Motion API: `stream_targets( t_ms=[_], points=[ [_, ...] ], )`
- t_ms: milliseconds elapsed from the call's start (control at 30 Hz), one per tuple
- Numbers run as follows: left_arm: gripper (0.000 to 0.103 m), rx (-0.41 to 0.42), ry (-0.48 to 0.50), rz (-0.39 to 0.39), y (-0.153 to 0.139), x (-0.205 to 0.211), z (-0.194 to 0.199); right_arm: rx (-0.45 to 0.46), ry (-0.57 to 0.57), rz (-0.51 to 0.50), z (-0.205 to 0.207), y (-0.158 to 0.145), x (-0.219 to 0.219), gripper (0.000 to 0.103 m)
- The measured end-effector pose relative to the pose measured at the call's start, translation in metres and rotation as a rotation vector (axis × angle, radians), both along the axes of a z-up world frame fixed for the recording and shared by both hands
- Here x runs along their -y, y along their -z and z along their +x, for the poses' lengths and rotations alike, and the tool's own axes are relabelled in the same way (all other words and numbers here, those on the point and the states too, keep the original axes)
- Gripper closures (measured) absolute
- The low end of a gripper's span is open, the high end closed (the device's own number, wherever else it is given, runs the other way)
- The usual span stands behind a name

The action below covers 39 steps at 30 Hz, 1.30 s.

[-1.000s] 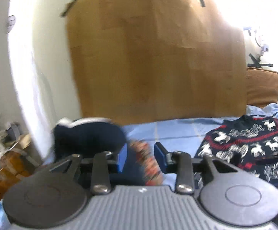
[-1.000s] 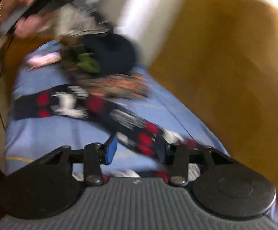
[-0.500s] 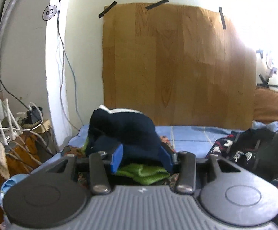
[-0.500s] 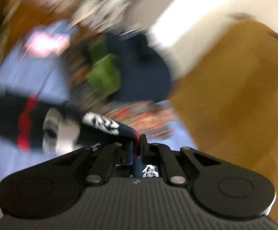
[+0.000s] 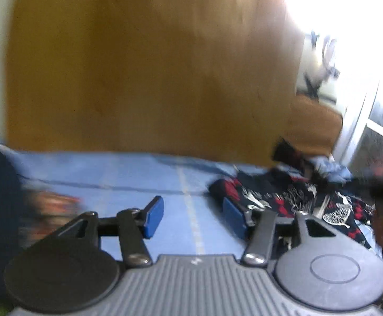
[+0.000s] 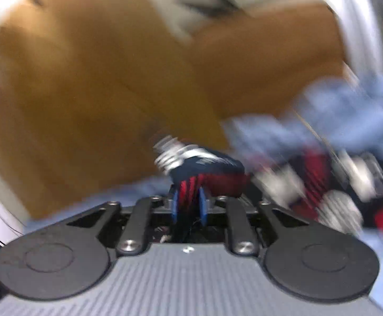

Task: Fold small clothes
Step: 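Grasp a sweater sleeve with the right gripper while the left gripper grasps the hem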

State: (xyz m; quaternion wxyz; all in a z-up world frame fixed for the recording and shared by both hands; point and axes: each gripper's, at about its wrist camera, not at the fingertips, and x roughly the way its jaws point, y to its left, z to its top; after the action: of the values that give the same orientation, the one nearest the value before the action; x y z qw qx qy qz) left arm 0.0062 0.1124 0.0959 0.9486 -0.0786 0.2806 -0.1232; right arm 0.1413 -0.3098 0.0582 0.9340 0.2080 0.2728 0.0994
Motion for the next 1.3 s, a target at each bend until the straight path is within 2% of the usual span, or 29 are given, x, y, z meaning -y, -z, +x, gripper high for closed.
stream_targets(
  t_ms=[33,67,200,267,300,333,367,433,533,600,733,867,1067,1100,1133,1200,1300],
  points=[
    [0.052,-0.046,0.025,-0.019,0.009,0.01,0.023,-0.04,-0.003,-0.005,-0.004,0.013,0.007,0.061],
    [0.051,-0.091,0.051,-0.043,0.018,0.02,0.045,-0.07,-0.012,-0.019,-0.009,0.023,0.014,0.056],
    [0.042,-0.252,0.114,-0.161,0.051,0.051,0.108,-0.031,-0.052,-0.174,-0.032,0.03,0.015,0.053],
    [0.039,-0.283,0.132,-0.134,0.066,0.07,0.125,0.002,-0.051,-0.227,-0.038,0.029,0.023,0.049],
    [0.048,-0.294,0.127,-0.115,0.075,0.078,0.13,0.014,-0.045,-0.234,-0.038,0.028,0.027,0.046],
    [0.064,-0.308,0.134,-0.103,0.083,0.086,0.136,0.021,-0.037,-0.231,-0.038,0.03,0.031,0.046],
    [0.09,-0.31,0.128,-0.082,0.086,0.092,0.141,0.024,-0.028,-0.223,-0.035,0.03,0.032,0.046],
    [0.091,-0.248,0.095,-0.077,0.081,0.089,0.142,0.035,-0.011,-0.216,-0.026,0.026,0.031,0.046],
    [0.092,-0.158,-0.025,-0.157,0.07,0.055,0.138,0.077,-0.002,-0.221,-0.009,0.014,0.023,0.044],
    [0.092,-0.184,-0.035,-0.236,0.08,0.038,0.139,0.081,-0.012,-0.206,0.013,0.007,0.013,0.043],
    [0.091,-0.225,-0.05,-0.203,0.112,0.041,0.136,0.012,-0.029,-0.186,0.071,0.005,-0.009,0.038],
    [0.091,-0.222,-0.047,-0.223,0.113,0.038,0.132,-0.078,0.052,-0.223,0.125,0.009,-0.021,0.038],
    [0.091,-0.212,-0.044,-0.209,0.112,0.036,0.13,-0.17,0.033,-0.414,0.18,0.018,-0.06,0.038],
    [0.09,-0.212,-0.044,-0.207,0.111,0.04,0.134,-0.196,0.026,-0.439,0.187,0.022,-0.066,0.043],
    [0.09,-0.211,-0.043,-0.205,0.111,0.041,0.135,-0.226,0.022,-0.454,0.192,0.027,-0.07,0.065],
    [0.088,-0.215,-0.044,-0.21,0.112,0.044,0.14,-0.262,0.026,-0.473,0.195,0.032,-0.07,0.085],
    [0.088,-0.224,-0.046,-0.231,0.111,0.037,0.141,-0.208,0.079,-0.456,0.18,0.022,-0.058,0.088]
  ],
)
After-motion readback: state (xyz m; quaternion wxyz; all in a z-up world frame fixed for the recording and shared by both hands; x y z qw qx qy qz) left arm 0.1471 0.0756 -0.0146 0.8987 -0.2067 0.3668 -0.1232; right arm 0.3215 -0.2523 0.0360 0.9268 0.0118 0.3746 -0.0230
